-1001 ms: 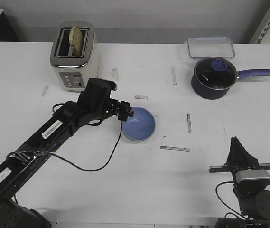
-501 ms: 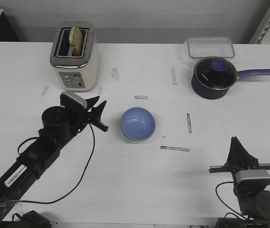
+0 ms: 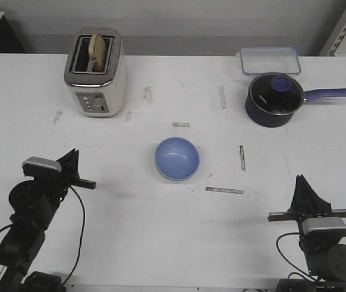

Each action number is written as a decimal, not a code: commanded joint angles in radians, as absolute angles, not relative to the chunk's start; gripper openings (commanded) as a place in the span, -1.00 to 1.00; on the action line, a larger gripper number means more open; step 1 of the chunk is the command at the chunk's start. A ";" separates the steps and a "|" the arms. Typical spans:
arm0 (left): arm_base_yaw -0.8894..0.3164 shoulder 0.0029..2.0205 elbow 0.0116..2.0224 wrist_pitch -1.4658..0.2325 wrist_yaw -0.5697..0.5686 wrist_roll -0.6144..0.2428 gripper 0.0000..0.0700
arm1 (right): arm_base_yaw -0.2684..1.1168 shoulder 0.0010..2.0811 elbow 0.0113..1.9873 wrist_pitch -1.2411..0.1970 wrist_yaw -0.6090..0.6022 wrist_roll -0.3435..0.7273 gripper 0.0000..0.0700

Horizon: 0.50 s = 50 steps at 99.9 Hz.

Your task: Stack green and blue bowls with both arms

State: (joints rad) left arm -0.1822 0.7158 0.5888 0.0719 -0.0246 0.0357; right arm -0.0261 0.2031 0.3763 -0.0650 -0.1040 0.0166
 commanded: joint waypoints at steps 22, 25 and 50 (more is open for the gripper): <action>-0.094 0.514 0.441 0.066 -0.027 0.041 -1.00 | -0.026 0.202 0.381 -0.053 -0.104 0.030 -0.97; -0.091 0.498 0.440 0.053 -0.027 0.041 -1.00 | -0.026 0.202 0.381 -0.053 -0.104 0.030 -0.97; -0.091 0.386 0.440 0.051 -0.027 0.041 -1.00 | -0.026 0.202 0.381 -0.053 -0.104 0.030 -0.97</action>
State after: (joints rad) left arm -0.0910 0.4011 0.4324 0.0387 -0.0246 0.0357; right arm -0.0261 0.2031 0.3763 -0.0650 -0.1040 0.0166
